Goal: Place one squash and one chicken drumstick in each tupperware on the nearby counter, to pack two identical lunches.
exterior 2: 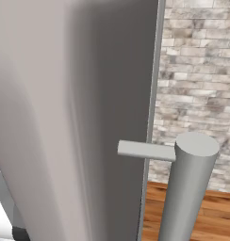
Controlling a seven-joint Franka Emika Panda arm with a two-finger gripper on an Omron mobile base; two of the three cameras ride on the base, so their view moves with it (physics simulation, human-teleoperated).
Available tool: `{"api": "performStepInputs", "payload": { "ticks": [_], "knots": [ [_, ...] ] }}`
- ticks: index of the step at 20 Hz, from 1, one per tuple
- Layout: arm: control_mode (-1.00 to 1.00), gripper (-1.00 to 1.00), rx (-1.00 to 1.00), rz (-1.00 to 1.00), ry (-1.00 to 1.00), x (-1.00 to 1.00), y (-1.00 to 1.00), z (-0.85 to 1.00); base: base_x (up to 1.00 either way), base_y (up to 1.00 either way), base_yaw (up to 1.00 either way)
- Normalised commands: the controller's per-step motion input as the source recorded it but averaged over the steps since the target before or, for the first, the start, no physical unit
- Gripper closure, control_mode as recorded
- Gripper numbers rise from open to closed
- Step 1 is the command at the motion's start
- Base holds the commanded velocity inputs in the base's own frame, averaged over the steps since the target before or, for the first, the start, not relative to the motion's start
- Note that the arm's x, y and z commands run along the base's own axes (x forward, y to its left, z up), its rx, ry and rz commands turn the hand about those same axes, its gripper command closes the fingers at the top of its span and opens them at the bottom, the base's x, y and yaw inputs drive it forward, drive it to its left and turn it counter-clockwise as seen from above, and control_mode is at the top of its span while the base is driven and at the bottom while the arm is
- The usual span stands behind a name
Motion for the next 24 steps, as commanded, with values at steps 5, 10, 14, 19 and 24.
{"api": "performStepInputs", "payload": {
  "ticks": [5, 10, 14, 19, 24],
  "knots": [
    [-1.0, -1.0, 0.0, -0.01, -0.09, -0.08, 0.21, -0.2, 0.0, 0.0, 0.0],
    [-1.0, -1.0, 0.0, 0.0, 0.0, -0.07, 0.46, -0.54, 0.0, 0.0, 0.0],
    [-1.0, -1.0, 0.0, -0.04, 0.0, 0.0, 0.04, -0.28, 0.0, 0.0, 0.0],
    [-1.0, -1.0, 0.0, -0.12, -0.07, 0.02, 0.01, -0.04, 0.0, 0.0, 0.0],
    [-1.0, -1.0, 0.0, -0.02, -0.3, 0.0, 0.11, 0.23, 0.0, 0.0, 0.0]
  ]
}}
